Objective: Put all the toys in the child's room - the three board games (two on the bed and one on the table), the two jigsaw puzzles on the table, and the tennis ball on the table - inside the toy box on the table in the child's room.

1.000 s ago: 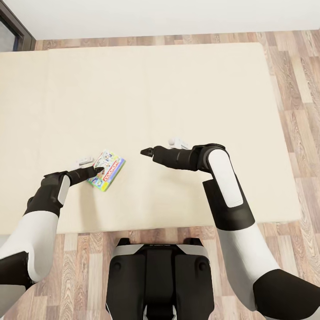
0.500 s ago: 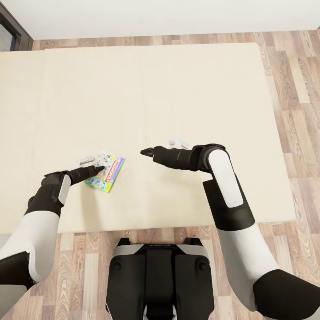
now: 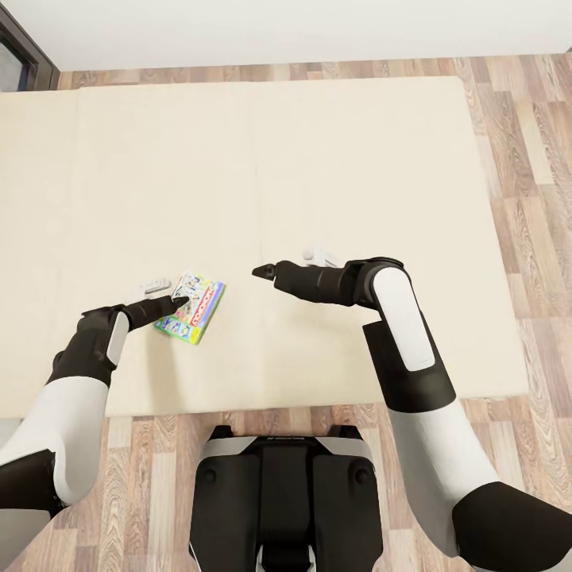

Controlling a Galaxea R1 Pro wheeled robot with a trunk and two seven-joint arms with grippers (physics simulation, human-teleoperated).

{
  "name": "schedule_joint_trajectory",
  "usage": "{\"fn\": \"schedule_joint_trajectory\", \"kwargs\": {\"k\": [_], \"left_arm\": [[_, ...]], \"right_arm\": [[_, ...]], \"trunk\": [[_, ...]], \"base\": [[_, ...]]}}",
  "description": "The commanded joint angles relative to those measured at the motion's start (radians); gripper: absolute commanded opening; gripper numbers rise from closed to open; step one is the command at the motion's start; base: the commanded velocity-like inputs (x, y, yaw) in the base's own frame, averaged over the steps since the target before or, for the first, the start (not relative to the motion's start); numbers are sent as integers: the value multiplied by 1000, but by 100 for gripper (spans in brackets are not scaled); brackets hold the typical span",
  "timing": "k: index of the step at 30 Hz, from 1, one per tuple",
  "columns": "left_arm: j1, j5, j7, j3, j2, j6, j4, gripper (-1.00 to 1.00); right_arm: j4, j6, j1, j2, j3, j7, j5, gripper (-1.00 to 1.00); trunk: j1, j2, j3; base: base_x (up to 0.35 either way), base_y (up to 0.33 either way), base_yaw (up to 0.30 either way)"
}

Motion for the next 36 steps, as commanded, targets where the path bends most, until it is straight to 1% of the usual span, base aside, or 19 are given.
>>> {"fn": "schedule_joint_trajectory", "kwargs": {"k": [1, 9, 13, 21, 26, 36], "left_arm": [[-1, -1, -5, 3, 0, 7, -1, 100], [-1, -1, -5, 3, -1, 6, -1, 100], [-1, -1, -5, 3, -1, 7, -1, 100], [-1, -1, -5, 3, -2, 5, -1, 100], [-1, -1, -5, 3, -2, 6, -1, 100], [-1, -1, -5, 3, -6, 6, -1, 100]], "right_arm": [[-1, 2, -1, 0, 0, -11, -9, 100], [-1, 2, -1, 0, -1, -11, -9, 100], [-1, 2, -1, 0, -1, -11, -8, 100], [-1, 2, -1, 0, -1, -11, -8, 100], [-1, 2, -1, 0, -1, -11, -8, 100], [-1, 2, -1, 0, -1, -11, -8, 100]], "trunk": [[1, -2, -1], [1, -2, -1], [1, -2, -1], [1, -2, -1], [1, -2, -1], [1, -2, -1]], "base": [[0, -17, 0], [0, -140, 0], [0, -43, 17], [0, -183, 122], [0, -43, 92], [0, -92, 8]]}}
